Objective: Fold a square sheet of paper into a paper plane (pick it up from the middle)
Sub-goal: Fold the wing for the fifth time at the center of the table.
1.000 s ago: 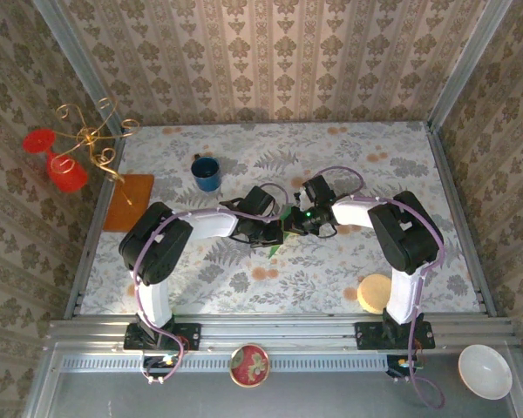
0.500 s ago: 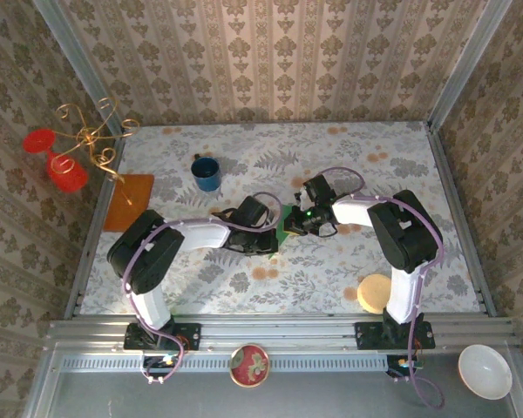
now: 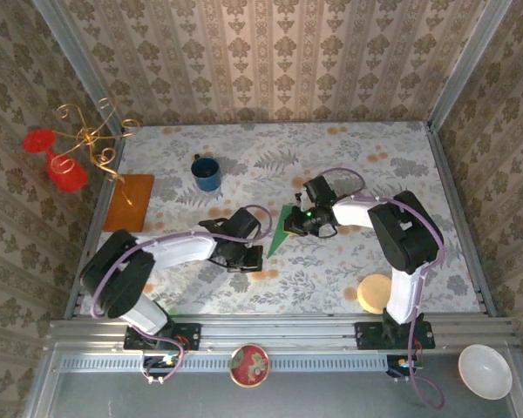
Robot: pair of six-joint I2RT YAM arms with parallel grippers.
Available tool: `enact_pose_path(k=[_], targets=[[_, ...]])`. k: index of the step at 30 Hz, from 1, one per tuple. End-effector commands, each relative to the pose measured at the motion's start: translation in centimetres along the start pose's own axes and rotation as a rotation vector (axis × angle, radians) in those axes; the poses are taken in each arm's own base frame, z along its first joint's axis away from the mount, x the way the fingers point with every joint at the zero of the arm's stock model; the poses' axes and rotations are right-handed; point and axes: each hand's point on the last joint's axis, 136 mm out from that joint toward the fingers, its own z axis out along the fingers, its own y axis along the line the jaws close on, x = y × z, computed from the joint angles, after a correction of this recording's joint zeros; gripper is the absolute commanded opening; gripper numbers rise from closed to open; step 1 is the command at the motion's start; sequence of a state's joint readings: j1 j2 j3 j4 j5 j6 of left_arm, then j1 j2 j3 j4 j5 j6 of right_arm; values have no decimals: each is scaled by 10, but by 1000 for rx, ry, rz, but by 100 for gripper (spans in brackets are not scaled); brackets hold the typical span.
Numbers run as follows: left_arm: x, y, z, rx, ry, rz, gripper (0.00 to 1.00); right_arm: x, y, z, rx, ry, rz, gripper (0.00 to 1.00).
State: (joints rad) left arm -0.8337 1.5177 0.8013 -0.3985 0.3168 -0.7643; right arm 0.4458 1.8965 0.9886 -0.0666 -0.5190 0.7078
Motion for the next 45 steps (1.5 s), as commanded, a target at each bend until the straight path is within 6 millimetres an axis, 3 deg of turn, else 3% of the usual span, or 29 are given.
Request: enact_pose_path(k=[1,7,13,18,25,30,37,45], targets=[[-28,-6,-27,5,-133,-23,0,37,-34,8,142,41,122,9],[-47,-22,-10,104,-152,-63,0,46,-10,11,78,10,150,9],[-56,-30,11,115,-118,-58,0,45,-2,11,54,23,135,9],[-46,-10,27,43,-68,-110,0,40,3,9,44,17,101,9],[-18,22,39,-77,29,-178,0,20,18,-4,14,-14,-22,9],[-14,27,39,-103,38,-183,0,19,35,-16,-4,-43,-147,9],[-12,31,41,-123,53,-189,0,33,28,1,16,6,-172,9],[-5,38,39,-148,61,-201,0,30,11,13,41,39,-172,8]])
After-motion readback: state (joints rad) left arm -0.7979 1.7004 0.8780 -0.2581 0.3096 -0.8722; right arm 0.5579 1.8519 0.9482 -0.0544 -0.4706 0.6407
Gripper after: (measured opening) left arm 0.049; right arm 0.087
